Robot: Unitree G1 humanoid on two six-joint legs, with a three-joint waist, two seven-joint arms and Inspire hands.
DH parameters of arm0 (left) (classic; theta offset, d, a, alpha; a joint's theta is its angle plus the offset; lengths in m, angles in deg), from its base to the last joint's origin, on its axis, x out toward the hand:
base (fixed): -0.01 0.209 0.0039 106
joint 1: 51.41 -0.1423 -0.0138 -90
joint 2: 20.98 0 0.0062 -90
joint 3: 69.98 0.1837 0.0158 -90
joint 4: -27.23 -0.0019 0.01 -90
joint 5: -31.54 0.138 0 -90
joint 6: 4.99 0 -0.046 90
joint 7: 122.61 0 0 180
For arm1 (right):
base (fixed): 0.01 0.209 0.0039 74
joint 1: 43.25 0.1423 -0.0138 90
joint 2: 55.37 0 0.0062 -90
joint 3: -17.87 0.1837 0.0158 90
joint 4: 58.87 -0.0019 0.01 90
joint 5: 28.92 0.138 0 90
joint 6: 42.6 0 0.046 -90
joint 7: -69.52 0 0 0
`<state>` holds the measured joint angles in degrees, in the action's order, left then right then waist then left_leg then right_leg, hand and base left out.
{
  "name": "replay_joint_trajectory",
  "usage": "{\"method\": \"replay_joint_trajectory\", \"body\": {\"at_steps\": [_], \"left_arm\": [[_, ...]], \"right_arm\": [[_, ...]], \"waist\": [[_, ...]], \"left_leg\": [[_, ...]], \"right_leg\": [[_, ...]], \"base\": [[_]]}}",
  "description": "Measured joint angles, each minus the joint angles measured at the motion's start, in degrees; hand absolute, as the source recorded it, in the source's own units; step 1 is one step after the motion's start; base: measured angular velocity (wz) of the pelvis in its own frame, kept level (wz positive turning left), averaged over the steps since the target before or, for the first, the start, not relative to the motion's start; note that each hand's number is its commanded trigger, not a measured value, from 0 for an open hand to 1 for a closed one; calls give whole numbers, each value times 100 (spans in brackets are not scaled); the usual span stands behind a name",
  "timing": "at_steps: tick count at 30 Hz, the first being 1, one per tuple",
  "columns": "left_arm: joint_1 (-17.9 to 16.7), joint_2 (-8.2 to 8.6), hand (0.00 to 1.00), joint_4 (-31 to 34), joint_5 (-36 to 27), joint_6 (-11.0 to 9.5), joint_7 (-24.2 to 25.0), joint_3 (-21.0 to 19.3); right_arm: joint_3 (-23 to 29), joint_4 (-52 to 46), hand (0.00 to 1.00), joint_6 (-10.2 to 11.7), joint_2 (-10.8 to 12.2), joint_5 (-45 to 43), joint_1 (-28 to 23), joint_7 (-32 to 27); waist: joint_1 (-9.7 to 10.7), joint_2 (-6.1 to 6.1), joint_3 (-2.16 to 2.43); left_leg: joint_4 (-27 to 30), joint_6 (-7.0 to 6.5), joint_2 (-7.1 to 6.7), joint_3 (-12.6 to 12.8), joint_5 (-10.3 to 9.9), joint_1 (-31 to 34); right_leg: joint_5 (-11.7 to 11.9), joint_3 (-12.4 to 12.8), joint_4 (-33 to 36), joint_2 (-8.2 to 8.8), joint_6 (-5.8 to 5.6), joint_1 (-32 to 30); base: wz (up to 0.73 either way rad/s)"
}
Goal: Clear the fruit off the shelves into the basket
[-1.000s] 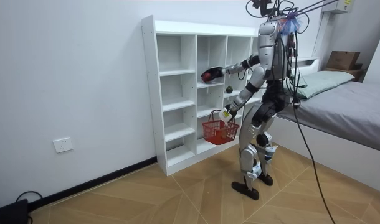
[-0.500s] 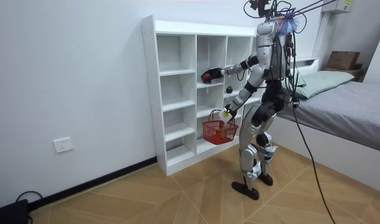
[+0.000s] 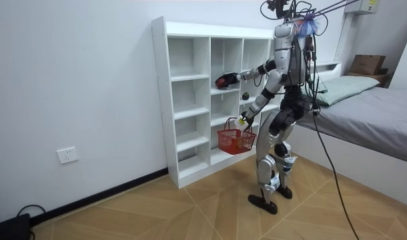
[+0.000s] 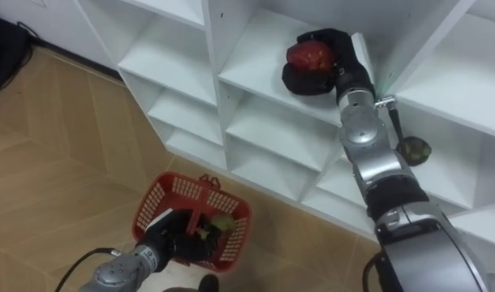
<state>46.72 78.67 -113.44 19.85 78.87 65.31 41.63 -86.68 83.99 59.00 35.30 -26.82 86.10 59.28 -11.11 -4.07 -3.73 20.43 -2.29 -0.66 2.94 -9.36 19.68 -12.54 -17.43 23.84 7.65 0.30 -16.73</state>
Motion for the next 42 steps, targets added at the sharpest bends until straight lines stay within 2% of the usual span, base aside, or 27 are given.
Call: {"method": "replay_joint_trajectory", "body": {"at_steps": [4,9,13,18,20,22,25,29,30,34,38,39,40,42], "left_arm": [[21,0,100,0,-6,-7,-16,0],[45,9,100,0,-241,-44,-128,9],[113,46,100,0,-236,-89,-154,-10],[115,48,100,1,-240,-140,-157,-44],[114,58,100,1,-246,-141,-158,-96],[108,69,100,0,-296,-146,-202,-120],[109,99,100,-4,-398,-146,-278,-197],[96,105,100,-8,-453,-146,-369,-254],[93,111,100,-8,-456,-146,-390,-240],[56,94,100,-130,-447,-159,-394,-266],[0,32,100,-129,-450,-163,-395,-344],[-27,4,100,-126,-448,-179,-394,-348],[-57,-4,100,-126,-448,-182,-393,-351],[-77,-2,100,-126,-447,-187,-384,-352]], "right_arm": [[-5,-117,100,-72,92,-11,-9,-7],[-121,-584,100,-103,373,-131,-221,20],[-224,-1307,100,-96,439,-505,-690,189],[-226,-1826,100,-93,501,-884,-1039,463],[-226,-1945,100,-93,519,-970,-1111,515],[-228,-2123,100,-93,562,-938,-1153,601],[-236,-2702,100,-91,566,-947,-1430,700],[-412,-3067,100,-48,555,-922,-1710,853],[-470,-3134,100,-47,549,-922,-1820,885],[-550,-3173,100,-50,544,-939,-2191,1130],[-557,-3192,100,-54,542,-942,-2317,1263],[-557,-3194,100,-54,552,-958,-2345,1303],[-549,-3197,100,-52,581,-966,-2412,1307],[-546,-3198,100,-51,588,-993,-2492,1369]], "waist": [[17,-7,4],[146,-10,7],[158,1,17],[187,34,38],[210,61,62],[305,123,109],[328,171,168],[374,203,191],[439,212,199],[478,190,219],[544,163,232],[622,142,246],[644,99,279],[648,53,302]], "left_leg": [[25,5,4,8,4,-15],[28,5,4,6,4,-7],[50,5,7,13,4,5],[61,5,7,19,4,7],[86,5,13,16,4,19],[125,5,36,15,4,51],[131,4,51,56,4,24],[98,6,94,168,4,-71],[75,9,100,180,6,-75],[21,16,132,337,22,-142],[-24,22,191,457,41,-120],[-51,20,193,468,52,-120],[-77,24,198,496,71,-139],[-86,27,214,518,70,-136]], "right_leg": [[1,13,-2,-4,1,2],[2,9,-8,-5,0,1],[6,3,-9,0,-2,-2],[7,17,17,1,-2,-14],[14,18,13,-9,1,-11],[52,23,-22,-73,4,-8],[66,89,-11,-77,10,-5],[95,208,-6,-99,34,17],[100,240,6,-109,37,10],[130,454,-30,-156,43,-43],[223,488,-136,-198,69,-91],[229,488,-158,-201,66,-91],[252,508,-217,-216,63,-91],[274,560,-269,-266,62,-90]], "base": [[-1],[0],[0],[0],[0],[0],[-9],[-15],[-8],[-22],[-18],[-3],[-4],[-9]]}}
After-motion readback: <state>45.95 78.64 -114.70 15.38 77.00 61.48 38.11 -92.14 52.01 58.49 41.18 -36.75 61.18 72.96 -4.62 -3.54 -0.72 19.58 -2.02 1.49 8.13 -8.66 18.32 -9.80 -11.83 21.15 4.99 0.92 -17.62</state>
